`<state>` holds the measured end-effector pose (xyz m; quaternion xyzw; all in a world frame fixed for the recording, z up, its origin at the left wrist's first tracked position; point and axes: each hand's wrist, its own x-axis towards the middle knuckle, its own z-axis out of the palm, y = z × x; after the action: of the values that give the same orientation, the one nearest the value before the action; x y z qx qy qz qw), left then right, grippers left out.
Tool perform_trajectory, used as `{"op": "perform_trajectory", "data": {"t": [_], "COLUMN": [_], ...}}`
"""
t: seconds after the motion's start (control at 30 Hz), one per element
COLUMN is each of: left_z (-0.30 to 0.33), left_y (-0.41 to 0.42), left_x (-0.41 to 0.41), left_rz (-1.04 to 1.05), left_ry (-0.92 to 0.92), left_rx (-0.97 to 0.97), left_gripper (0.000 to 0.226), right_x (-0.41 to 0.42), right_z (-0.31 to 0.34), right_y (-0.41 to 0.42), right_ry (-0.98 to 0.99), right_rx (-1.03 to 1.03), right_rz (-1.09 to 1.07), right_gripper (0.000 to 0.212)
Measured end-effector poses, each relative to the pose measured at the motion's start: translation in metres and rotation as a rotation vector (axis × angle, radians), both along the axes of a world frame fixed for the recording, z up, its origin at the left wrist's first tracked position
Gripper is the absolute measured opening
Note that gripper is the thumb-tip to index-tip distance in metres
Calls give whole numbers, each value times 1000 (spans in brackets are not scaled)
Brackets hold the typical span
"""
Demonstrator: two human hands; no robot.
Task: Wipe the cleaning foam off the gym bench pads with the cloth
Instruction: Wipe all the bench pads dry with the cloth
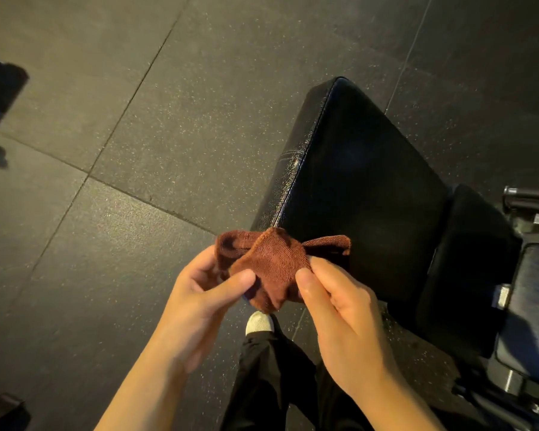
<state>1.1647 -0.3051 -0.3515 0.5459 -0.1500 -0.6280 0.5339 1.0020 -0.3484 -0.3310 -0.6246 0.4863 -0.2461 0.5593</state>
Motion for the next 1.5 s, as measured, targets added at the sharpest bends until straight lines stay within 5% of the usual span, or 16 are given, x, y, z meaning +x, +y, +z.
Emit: {"op": "perform_trajectory", "data": {"t": [0.2,0.27,0.33,0.5,0.83,0.9,0.97,1.03,1.13,1.3,1.5], "left_z": [13,20,25,29,19,4,-13,-28,-38,-50,-33], "left_y": [1,-1,-1,2,-44,-74,-83,-65,-19,12,-5], "left_x": [2,2,3,13,31,36,35,31,23,10,10], "left_rz": [116,122,204,507,299,197,82,48,176,258,289], "left_ry": [132,50,-9,83,-542,-535,-466,-432,-344,-209,-173], "left_rx": [85,122,137,86,18,66,190,316,439,519,441], "left_gripper": [61,41,15,7,27,26,41,54,43,29,19], "right_x": [3,3,3,0,3,5,12,23,36,55,71], "right_z": [5,5,9,24,14,-2,-23,-48,-64,-60,-58], "right_y": [2,2,3,10,-41,-69,-77,-74,-83,-120,-133], "right_ry": [132,188,147,-26,238,387,599,733,784,715,871], "right_rx": [-262,-373,-337,-52,-268,-313,-540,-733,-793,-893,-862], "right_rz": [69,64,1,-141,-385,-435,-201,322,696,703,557], "right_gripper": [27,26,27,25,14,21,38,52,59,41,43]}}
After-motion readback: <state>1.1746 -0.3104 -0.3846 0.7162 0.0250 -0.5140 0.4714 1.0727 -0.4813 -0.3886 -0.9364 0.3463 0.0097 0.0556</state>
